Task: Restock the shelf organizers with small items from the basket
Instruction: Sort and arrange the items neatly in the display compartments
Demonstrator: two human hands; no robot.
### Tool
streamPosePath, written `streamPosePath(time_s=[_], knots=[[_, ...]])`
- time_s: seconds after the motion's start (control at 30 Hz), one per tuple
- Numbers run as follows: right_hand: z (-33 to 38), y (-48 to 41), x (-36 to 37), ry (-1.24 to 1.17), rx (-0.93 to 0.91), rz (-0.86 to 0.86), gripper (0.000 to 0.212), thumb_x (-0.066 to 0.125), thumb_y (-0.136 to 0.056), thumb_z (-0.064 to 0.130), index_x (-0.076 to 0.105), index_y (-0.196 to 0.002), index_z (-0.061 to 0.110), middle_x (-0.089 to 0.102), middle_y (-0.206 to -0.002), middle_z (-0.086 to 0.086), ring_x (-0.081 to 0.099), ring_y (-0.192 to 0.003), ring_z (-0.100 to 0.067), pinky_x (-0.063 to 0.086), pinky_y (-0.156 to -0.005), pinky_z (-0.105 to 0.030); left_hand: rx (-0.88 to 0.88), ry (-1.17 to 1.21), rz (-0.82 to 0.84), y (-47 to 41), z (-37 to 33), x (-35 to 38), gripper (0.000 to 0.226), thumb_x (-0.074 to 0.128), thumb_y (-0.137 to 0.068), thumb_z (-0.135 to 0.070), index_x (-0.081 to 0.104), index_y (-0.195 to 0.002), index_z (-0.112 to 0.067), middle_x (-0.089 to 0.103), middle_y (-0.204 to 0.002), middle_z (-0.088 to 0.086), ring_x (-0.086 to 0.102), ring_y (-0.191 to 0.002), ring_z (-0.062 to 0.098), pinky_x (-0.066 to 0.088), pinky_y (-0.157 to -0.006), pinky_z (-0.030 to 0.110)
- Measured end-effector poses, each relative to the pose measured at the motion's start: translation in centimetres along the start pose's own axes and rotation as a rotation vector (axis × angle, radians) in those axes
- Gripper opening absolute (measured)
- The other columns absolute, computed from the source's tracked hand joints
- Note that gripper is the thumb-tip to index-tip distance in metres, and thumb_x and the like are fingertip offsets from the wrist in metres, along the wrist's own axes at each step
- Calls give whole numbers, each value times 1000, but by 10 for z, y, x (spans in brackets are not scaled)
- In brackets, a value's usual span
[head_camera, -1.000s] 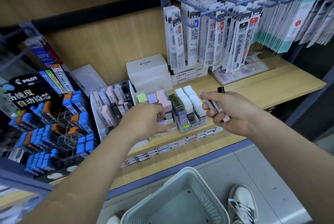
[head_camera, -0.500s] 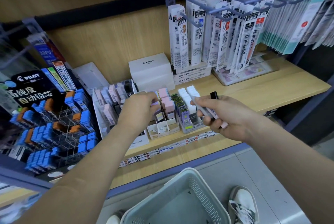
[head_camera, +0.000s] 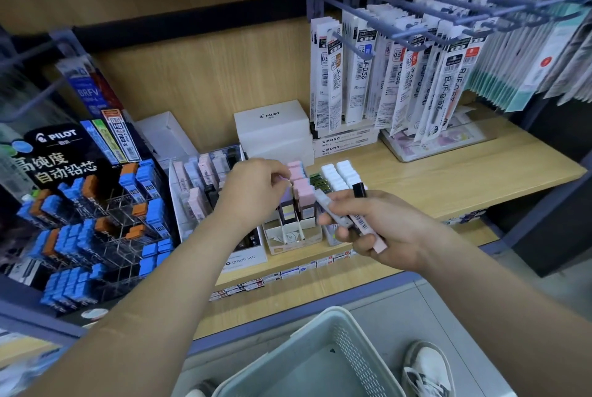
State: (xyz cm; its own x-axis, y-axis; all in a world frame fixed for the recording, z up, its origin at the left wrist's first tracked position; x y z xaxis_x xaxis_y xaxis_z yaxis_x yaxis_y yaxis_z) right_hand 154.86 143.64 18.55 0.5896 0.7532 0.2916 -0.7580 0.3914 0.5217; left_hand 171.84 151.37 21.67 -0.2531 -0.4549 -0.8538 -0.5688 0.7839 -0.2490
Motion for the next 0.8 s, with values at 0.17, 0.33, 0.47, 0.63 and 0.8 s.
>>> streamPosePath(time_s=[0.17, 0.33, 0.47, 0.63, 0.8], knots=[[-1, -7, 8, 42, -32, 19, 12, 66, -90, 11, 60, -101, 13, 72, -86, -11, 52, -51, -13, 26, -33, -14, -203, 583, 292, 12, -17, 1, 19, 61, -93, -23, 73, -93, -8, 69, -75, 9, 59, -55, 9, 52, -56, 22], [2, -9, 18, 29, -75, 34, 14, 68, -87, 8, 65, -101, 8, 68, -84, -10, 48, -51, -9, 27, -33, -14, -268, 783, 384, 19, -13, -4, 6, 74, -79, -12, 73, -83, -8, 69, -69, 10, 62, -60, 15, 55, -59, 20], [11, -11, 21, -6, -164, -5, 7, 70, -85, 7, 66, -91, 6, 65, -73, -6, 47, -51, -9, 25, -33, -14, -294, 830, 401, 24, -6, -15, 7, 74, -78, -9, 70, -84, -11, 70, -68, 10, 64, -63, 19, 57, -62, 25], [10, -16, 39, 45, -185, 1, 8, 70, -87, 14, 65, -89, 7, 64, -71, -4, 46, -51, -9, 26, -33, -15, -220, 808, 487, 39, -8, -22, 46, 68, -83, -1, 62, -119, -29, 68, -76, 11, 65, -68, 14, 57, -70, 28], [11, -26, 56, -96, -96, 8, 18, 57, -90, 4, 62, -107, 3, 71, -85, -15, 42, -54, -12, 26, -34, -15, -293, 769, 153, 38, 27, -73, 45, 61, -87, 5, 58, -124, -22, 63, -72, 7, 71, -68, 20, 59, -67, 26]])
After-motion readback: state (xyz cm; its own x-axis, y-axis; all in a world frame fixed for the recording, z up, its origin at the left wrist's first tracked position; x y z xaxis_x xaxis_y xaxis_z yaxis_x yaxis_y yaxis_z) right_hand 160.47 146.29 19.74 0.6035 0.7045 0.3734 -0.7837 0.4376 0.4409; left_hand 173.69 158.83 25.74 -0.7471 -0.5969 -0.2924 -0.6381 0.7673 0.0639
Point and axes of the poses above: each hand's wrist, its own y-axis away from the middle knuckle, its own x-axis out of the palm, z = x × y, the point moved 5 cm from there along -y, towards the middle knuckle
